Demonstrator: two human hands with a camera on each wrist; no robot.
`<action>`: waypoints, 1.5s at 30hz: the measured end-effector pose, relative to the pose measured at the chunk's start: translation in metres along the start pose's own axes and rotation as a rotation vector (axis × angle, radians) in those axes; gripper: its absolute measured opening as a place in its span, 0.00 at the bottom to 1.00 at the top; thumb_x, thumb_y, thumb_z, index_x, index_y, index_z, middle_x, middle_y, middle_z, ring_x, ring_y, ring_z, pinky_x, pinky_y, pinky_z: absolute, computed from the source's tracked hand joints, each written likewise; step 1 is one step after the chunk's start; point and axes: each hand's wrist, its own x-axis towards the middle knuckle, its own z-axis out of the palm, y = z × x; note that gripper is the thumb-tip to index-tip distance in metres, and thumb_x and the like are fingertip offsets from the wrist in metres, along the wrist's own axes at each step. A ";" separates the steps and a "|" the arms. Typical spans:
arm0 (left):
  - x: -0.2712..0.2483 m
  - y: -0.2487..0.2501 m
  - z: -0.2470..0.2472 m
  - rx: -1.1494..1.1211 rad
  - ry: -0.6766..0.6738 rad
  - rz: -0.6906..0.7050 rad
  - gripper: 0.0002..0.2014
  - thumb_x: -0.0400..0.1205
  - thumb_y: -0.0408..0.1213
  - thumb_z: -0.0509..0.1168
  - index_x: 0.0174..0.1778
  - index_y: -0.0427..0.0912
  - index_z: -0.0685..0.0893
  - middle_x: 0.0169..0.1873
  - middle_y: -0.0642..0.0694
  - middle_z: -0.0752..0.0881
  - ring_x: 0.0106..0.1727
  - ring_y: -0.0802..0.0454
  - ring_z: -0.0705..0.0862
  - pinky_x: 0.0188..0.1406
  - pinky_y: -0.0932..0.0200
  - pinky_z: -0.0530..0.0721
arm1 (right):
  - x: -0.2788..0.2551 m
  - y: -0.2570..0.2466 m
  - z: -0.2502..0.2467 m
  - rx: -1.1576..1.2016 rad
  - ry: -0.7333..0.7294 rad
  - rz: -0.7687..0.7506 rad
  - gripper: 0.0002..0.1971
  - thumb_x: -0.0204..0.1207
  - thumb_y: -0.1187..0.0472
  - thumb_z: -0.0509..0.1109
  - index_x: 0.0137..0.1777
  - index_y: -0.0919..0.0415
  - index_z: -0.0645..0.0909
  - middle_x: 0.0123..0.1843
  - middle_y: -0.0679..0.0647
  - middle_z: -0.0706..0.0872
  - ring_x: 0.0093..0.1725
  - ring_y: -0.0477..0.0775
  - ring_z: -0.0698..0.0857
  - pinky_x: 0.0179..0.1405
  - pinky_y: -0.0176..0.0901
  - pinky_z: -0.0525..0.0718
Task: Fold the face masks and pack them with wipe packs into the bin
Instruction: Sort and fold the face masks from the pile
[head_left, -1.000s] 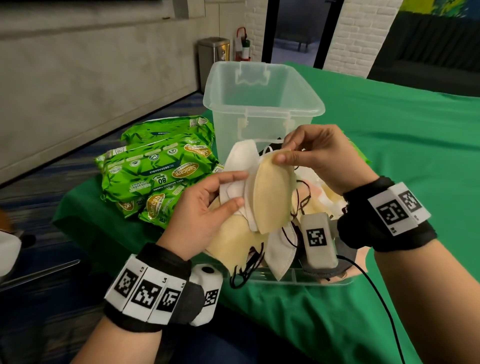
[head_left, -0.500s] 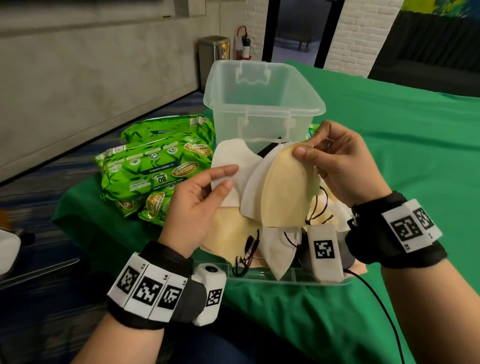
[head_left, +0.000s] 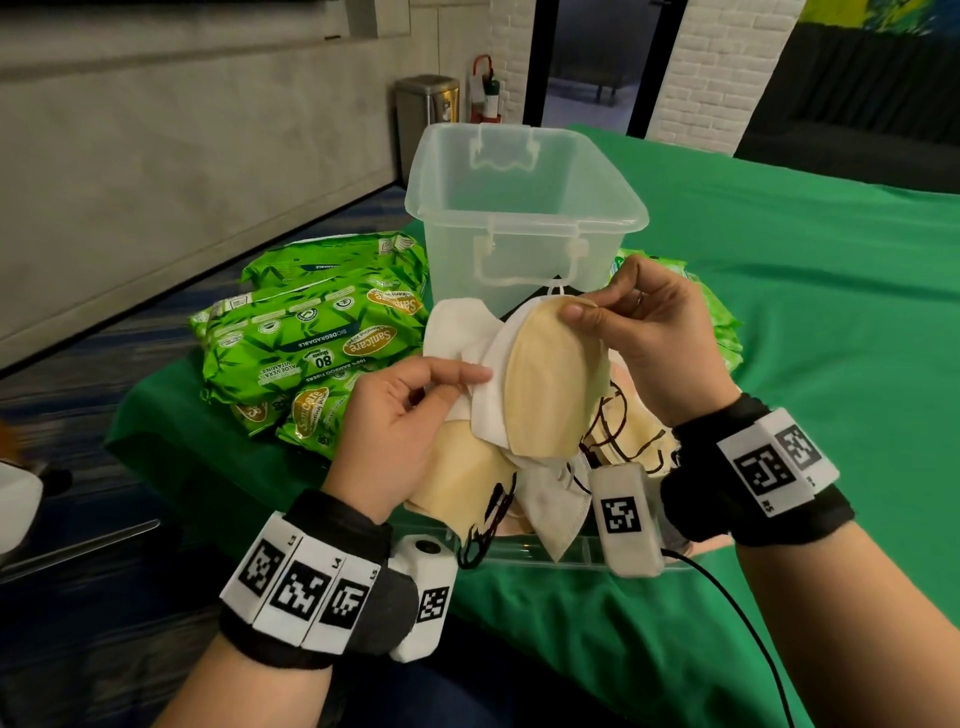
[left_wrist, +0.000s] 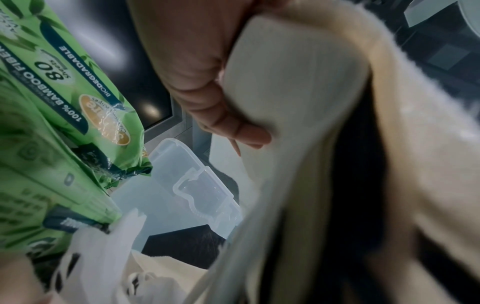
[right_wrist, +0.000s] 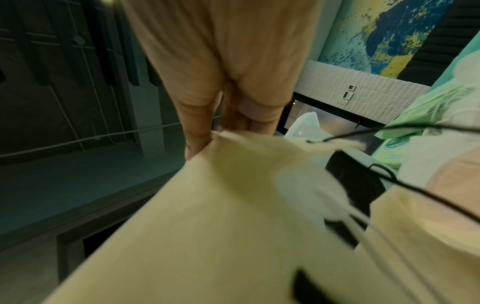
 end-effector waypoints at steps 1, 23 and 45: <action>0.000 0.000 0.000 0.005 0.007 -0.008 0.20 0.79 0.21 0.61 0.40 0.54 0.87 0.38 0.65 0.89 0.47 0.69 0.85 0.49 0.76 0.77 | -0.001 0.000 0.000 -0.008 0.005 -0.009 0.16 0.62 0.75 0.76 0.28 0.59 0.74 0.30 0.48 0.89 0.35 0.45 0.87 0.41 0.37 0.84; 0.000 0.009 0.002 -0.044 0.094 -0.120 0.11 0.67 0.50 0.72 0.41 0.51 0.89 0.41 0.60 0.91 0.51 0.62 0.87 0.55 0.66 0.80 | -0.003 -0.007 0.015 -0.295 -0.171 0.099 0.06 0.74 0.70 0.70 0.44 0.58 0.85 0.36 0.49 0.84 0.35 0.37 0.80 0.40 0.26 0.78; 0.003 0.001 -0.007 0.029 0.103 -0.181 0.14 0.69 0.30 0.77 0.38 0.58 0.91 0.45 0.53 0.91 0.53 0.53 0.88 0.62 0.43 0.82 | 0.001 -0.005 -0.002 -0.286 -0.089 0.195 0.06 0.62 0.74 0.77 0.39 0.68 0.85 0.24 0.49 0.86 0.19 0.43 0.78 0.20 0.32 0.79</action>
